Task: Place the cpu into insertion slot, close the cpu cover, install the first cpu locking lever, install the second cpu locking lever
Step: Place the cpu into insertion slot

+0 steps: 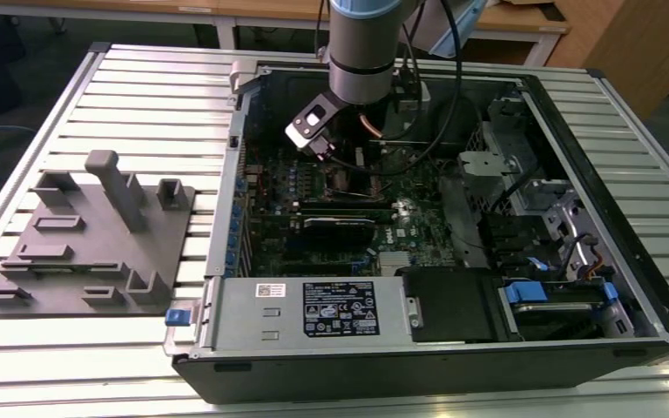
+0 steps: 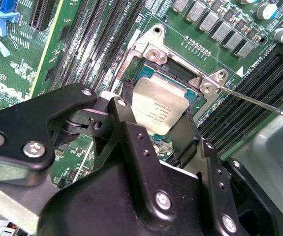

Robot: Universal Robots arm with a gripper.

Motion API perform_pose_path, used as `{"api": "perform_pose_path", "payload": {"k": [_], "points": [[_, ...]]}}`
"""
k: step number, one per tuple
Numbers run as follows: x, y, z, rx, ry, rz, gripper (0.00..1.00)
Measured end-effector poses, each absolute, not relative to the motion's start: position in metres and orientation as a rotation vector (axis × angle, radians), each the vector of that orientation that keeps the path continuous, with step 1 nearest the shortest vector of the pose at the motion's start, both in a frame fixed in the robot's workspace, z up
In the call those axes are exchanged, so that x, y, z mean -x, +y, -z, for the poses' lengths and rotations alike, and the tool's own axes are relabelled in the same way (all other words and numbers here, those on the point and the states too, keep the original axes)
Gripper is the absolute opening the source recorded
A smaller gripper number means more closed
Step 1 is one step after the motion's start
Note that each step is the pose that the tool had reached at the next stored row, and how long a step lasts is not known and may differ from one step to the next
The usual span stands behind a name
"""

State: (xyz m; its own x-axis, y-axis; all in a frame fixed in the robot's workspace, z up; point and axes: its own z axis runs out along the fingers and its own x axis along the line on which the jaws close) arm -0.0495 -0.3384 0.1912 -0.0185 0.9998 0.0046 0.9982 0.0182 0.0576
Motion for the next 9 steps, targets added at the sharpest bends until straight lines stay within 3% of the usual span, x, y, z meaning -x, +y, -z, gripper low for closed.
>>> {"api": "perform_pose_path", "payload": {"k": [9], "points": [[0.0495, -0.3385, -0.1937, -2.175, 2.215, -0.068, 0.54]]}}
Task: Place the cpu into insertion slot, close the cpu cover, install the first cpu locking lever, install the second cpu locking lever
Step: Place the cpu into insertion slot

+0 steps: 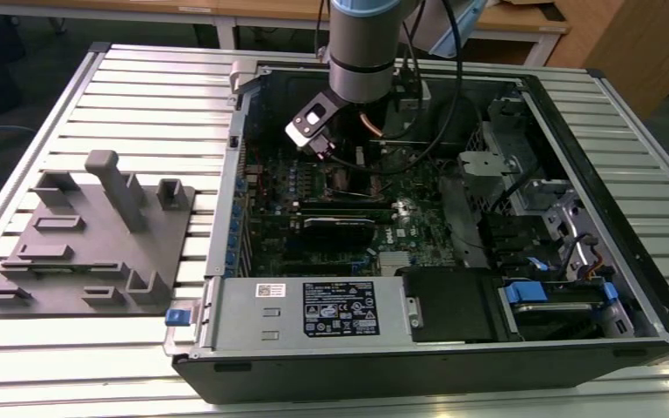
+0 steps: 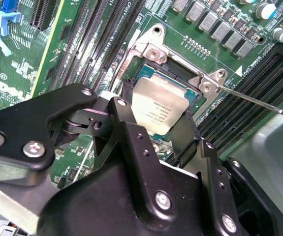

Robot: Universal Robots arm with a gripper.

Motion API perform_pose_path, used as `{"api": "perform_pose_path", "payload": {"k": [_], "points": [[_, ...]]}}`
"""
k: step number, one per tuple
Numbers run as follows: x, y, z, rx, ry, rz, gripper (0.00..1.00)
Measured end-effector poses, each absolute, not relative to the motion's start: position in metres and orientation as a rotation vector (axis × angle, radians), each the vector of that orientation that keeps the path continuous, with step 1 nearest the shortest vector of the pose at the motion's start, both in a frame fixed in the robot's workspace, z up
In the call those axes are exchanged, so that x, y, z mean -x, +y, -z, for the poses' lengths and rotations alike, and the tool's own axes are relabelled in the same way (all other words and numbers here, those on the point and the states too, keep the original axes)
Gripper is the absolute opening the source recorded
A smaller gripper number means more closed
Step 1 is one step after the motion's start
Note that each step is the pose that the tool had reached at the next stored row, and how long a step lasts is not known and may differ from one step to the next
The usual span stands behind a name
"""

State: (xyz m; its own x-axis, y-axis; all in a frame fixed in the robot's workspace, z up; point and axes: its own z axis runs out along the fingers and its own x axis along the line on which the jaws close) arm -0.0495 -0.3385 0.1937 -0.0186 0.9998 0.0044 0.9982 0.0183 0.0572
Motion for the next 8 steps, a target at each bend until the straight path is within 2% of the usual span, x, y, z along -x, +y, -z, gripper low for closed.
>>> {"api": "perform_pose_path", "payload": {"k": [8], "points": [[0.0496, -0.3386, -0.1943, -2.204, 2.186, -0.068, 0.54]]}}
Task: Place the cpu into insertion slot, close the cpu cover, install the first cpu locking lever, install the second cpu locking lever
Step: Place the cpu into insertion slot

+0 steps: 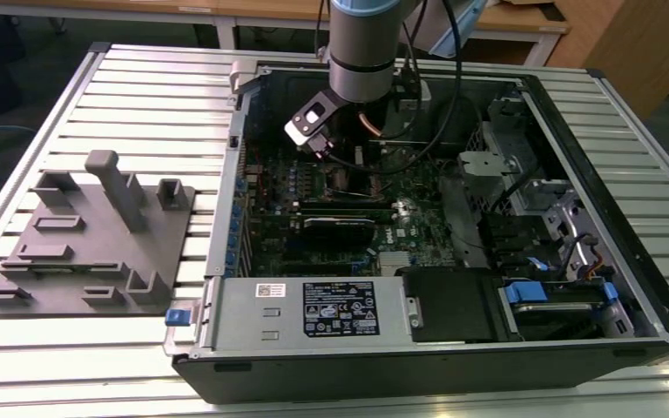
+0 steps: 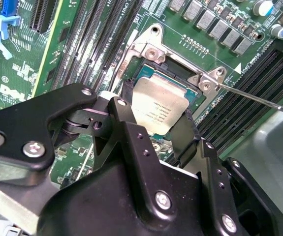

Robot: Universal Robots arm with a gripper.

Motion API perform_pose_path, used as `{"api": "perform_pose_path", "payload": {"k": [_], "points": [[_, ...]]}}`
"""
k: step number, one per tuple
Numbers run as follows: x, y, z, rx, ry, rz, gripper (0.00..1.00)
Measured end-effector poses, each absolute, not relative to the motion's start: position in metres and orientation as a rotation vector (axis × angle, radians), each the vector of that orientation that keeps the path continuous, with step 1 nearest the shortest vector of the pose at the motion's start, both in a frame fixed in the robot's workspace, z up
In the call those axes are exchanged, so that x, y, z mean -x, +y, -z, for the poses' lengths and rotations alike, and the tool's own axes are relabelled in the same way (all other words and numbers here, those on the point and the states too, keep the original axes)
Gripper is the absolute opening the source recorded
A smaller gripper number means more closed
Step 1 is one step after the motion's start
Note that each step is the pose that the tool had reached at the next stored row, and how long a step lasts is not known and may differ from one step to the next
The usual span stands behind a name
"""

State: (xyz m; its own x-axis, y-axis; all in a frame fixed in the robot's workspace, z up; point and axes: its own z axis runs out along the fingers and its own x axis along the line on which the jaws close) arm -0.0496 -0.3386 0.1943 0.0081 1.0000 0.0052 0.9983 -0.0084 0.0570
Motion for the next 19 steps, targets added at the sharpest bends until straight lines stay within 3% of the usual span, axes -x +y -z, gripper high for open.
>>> {"api": "perform_pose_path", "payload": {"k": [19], "points": [[0.049, -0.3385, -0.1926, -2.208, 2.182, -0.068, 0.54]]}}
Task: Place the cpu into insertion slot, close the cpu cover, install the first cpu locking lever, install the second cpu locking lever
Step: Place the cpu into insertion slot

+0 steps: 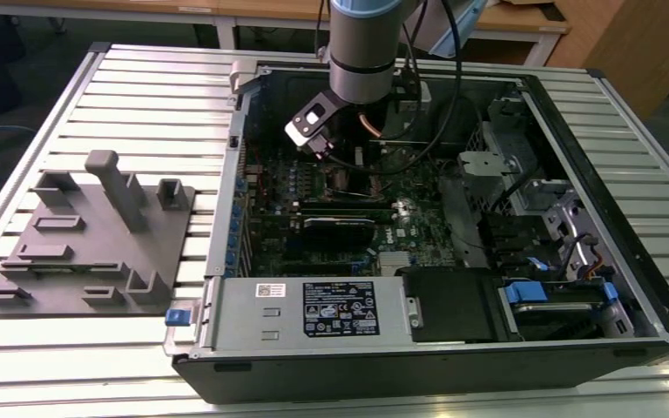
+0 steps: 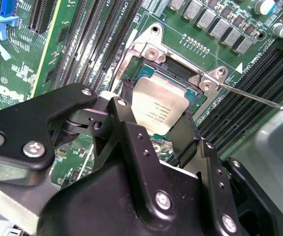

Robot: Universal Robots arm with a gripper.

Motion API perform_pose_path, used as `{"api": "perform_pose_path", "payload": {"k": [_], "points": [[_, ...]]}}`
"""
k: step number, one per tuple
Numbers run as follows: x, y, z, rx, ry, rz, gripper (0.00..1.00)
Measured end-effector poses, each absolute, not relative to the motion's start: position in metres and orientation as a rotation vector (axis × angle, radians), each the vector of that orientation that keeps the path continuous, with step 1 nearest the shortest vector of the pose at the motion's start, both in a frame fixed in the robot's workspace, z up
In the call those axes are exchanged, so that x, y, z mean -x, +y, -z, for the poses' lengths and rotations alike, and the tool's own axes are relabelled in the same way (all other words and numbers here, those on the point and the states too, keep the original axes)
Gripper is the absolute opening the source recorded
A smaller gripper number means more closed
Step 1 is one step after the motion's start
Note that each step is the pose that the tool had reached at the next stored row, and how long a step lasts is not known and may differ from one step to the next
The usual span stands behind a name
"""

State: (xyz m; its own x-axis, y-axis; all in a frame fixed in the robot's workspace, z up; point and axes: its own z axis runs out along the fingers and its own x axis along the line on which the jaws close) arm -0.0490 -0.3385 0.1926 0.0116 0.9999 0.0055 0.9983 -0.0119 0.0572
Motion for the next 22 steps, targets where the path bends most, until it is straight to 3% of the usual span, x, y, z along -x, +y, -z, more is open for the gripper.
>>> {"api": "perform_pose_path", "payload": {"k": [16, 18, 19, 22], "points": [[0.049, -0.3385, -0.1897, -2.208, 2.182, -0.069, 0.54], [0.0488, -0.3382, -0.1891, -2.208, 2.182, -0.072, 0.55], [0.0489, -0.3382, -0.1891, -2.208, 2.182, -0.071, 0.6], [0.049, -0.3385, -0.1897, -2.208, 2.182, -0.069, 0.6]]}}
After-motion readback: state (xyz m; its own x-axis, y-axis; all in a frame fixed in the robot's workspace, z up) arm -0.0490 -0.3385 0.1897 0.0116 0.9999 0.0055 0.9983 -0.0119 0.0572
